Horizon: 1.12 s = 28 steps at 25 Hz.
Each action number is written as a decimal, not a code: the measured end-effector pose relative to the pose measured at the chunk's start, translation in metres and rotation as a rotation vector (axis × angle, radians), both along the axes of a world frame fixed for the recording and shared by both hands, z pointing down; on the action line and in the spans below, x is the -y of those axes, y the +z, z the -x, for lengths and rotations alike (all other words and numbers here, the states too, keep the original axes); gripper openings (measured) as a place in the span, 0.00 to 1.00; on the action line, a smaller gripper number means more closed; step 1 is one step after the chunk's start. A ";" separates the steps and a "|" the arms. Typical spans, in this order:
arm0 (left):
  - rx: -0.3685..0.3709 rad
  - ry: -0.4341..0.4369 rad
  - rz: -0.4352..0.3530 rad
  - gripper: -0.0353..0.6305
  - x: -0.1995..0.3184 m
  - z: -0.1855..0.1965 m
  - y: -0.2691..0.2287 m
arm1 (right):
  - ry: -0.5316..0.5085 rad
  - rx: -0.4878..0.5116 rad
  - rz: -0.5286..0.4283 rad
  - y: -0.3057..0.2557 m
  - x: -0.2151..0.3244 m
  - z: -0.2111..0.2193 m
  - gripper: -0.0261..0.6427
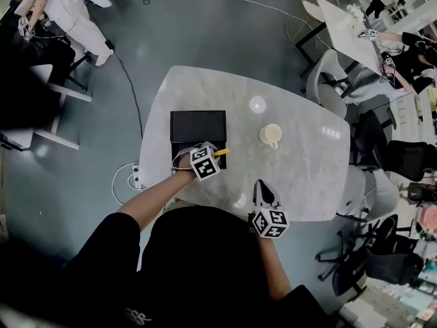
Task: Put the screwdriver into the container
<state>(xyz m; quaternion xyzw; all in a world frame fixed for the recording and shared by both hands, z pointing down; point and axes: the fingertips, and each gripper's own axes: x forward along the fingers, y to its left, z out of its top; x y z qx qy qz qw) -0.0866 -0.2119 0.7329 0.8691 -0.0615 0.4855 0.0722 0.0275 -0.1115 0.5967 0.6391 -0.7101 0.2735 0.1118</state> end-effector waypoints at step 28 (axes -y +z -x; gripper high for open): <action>0.125 0.087 0.125 0.18 -0.017 0.041 0.123 | 0.075 -0.124 0.101 -0.010 -0.045 0.046 0.05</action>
